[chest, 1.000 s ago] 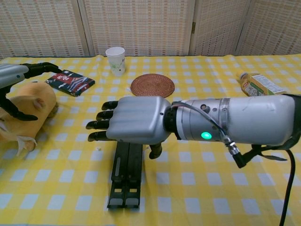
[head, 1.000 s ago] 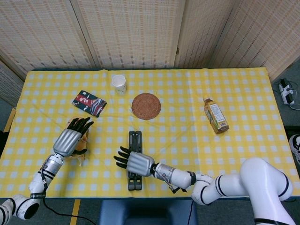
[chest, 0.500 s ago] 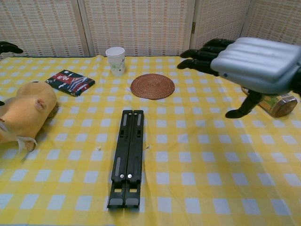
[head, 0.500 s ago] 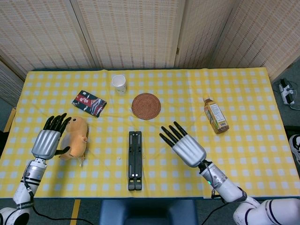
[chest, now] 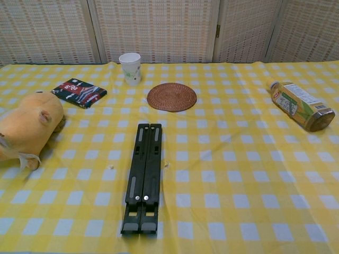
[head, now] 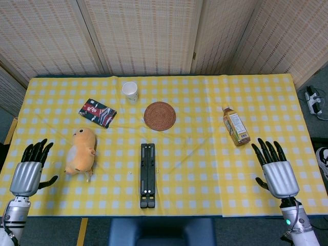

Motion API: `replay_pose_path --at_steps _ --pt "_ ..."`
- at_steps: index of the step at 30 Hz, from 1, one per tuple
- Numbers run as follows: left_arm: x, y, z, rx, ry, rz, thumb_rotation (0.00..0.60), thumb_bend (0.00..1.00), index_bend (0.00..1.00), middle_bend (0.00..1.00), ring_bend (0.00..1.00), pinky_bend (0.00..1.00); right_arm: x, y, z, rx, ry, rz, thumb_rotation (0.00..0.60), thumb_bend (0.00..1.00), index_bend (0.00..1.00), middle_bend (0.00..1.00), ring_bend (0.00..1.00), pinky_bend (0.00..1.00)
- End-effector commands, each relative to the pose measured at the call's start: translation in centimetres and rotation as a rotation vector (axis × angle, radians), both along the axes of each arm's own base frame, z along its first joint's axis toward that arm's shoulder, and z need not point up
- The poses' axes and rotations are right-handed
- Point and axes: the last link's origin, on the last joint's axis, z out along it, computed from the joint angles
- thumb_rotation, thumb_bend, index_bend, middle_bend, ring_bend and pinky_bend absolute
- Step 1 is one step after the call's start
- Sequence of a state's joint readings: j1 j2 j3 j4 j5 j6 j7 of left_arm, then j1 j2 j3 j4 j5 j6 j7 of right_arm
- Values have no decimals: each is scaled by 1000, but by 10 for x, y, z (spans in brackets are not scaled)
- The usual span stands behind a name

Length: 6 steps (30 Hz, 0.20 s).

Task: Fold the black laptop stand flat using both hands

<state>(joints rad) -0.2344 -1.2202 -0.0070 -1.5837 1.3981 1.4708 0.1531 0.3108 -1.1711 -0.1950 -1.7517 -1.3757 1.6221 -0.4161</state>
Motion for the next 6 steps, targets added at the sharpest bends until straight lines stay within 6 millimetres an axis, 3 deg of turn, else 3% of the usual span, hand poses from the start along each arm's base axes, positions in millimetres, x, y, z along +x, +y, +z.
replay_pose_path --at_steps 1,6 --pt "-4 -22 2 6 -3 30 600 204 0 0 0 0 -18 16 9 -42 -16 -65 600 185 0 0 52 10" --pt "-5 -36 3 13 -13 61 600 204 0 0 0 0 -24 23 12 -71 -40 -83 600 186 0 0 51 10"
